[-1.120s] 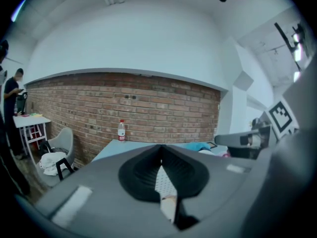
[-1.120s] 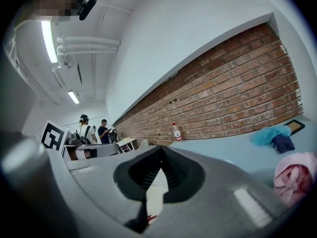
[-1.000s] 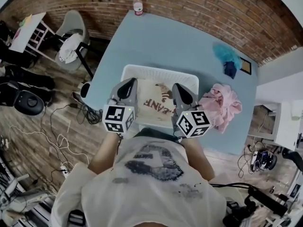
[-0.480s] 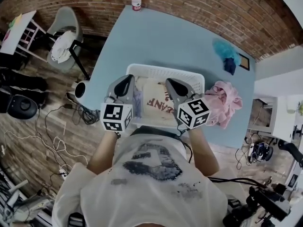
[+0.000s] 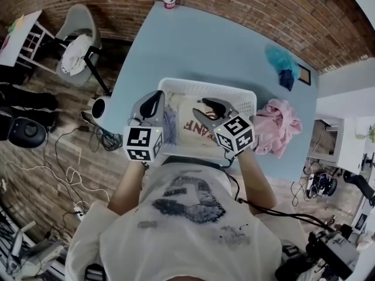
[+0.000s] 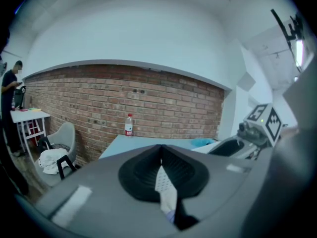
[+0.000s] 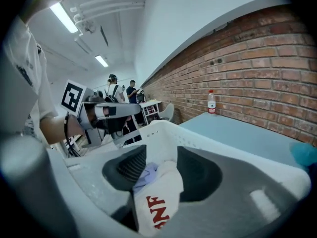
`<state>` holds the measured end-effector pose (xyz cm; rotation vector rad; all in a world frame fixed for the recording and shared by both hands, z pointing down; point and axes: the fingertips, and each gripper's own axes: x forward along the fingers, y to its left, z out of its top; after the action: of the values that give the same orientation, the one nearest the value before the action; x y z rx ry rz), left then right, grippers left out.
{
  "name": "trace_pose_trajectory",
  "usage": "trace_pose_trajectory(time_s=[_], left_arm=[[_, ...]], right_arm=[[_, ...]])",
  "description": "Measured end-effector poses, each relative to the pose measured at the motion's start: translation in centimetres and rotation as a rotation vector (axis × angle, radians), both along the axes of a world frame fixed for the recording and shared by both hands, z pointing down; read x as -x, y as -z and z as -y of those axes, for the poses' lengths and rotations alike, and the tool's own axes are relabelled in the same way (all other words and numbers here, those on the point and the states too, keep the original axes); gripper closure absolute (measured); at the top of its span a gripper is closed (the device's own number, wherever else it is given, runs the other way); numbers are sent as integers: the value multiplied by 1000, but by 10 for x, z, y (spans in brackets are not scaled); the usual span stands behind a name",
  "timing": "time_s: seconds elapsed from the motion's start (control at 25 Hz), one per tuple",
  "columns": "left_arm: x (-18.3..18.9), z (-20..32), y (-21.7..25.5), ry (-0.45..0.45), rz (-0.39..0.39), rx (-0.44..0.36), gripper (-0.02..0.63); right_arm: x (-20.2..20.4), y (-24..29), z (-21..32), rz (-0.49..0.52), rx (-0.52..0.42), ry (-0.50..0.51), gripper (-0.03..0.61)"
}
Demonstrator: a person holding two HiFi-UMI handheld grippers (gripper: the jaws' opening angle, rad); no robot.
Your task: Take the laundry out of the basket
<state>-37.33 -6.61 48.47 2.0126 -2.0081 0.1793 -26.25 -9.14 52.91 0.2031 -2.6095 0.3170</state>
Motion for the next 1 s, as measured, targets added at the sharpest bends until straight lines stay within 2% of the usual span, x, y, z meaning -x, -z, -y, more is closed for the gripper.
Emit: trace_pose_trajectory(time_s=[0.2, 0.32, 0.44, 0.52, 0.76, 1.0], left_arm=[[3, 1, -4, 5, -4, 11, 621], [10, 1, -6, 15, -9, 17, 621], [15, 2, -5, 18, -11, 15, 621], [17, 3, -5, 20, -10, 12, 621], [25, 2, -6, 26, 0, 17, 621], [34, 1, -10, 39, -10, 25, 621]], right_arm=[[8, -15, -11, -35, 16, 101, 260], [15, -22, -15, -37, 40, 133, 152], [22, -32, -20, -56, 48, 174, 95], [27, -40, -25, -71, 54, 215, 72], [38, -73, -38, -152, 33, 339, 55], [44, -106, -38, -243, -29, 408, 46]])
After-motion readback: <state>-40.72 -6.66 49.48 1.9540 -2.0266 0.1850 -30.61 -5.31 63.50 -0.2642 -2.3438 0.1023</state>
